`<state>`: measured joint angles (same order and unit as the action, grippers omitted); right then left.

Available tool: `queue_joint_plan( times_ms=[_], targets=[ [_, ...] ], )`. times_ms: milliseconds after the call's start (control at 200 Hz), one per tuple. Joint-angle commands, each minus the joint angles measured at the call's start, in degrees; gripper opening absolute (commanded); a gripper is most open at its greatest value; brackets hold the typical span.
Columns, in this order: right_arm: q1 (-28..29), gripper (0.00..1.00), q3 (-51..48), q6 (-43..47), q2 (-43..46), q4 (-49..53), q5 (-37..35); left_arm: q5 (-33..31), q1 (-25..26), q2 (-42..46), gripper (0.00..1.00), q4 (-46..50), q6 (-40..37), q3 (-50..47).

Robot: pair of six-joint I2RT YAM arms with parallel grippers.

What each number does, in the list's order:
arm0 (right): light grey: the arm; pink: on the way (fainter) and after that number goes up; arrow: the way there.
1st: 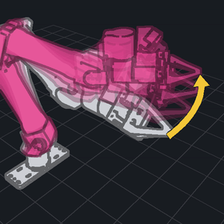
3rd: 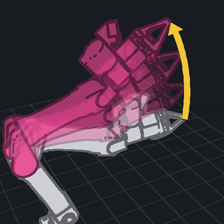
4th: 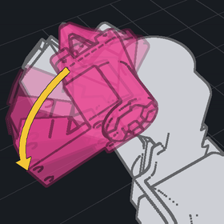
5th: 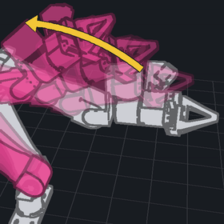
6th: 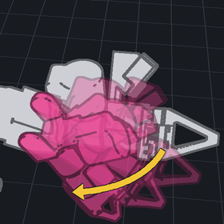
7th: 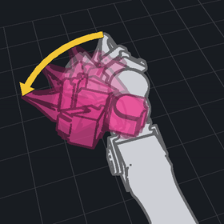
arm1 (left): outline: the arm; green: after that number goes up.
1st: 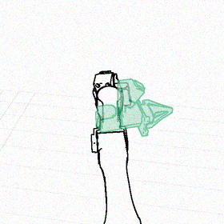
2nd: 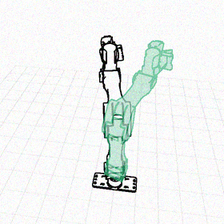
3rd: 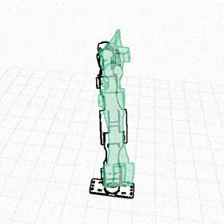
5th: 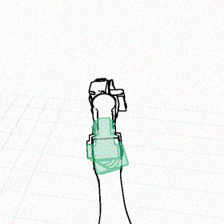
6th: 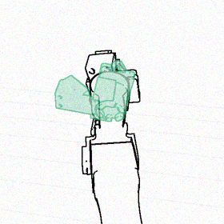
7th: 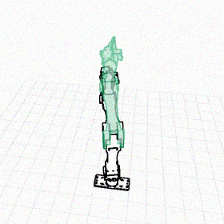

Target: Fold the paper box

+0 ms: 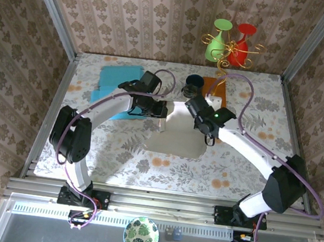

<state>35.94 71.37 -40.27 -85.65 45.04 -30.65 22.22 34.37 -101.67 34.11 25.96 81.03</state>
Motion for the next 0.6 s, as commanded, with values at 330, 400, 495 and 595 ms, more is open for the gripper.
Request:
queue_joint_plan(
  times_ms=[330,400,495,595],
  targets=[
    [-8.4,0.38,-1.8,7.8,5.5,-3.2,11.7,0.2,0.2,1.0,0.00,-1.5,-0.1,1.1],
    [-9.3,0.42,-2.1,8.8,5.5,-3.1,11.1,0.5,0.3,0.8,0.00,-1.4,-0.4,1.4],
    [-10.9,0.48,-2.8,10.7,5.5,-4.5,12.1,0.5,0.3,0.7,0.00,-0.9,-0.8,1.9],
    [-12.3,0.51,-2.8,13.3,5.0,-6.3,14.2,0.7,0.4,0.5,0.00,-0.4,-1.2,2.2]
  ],
)
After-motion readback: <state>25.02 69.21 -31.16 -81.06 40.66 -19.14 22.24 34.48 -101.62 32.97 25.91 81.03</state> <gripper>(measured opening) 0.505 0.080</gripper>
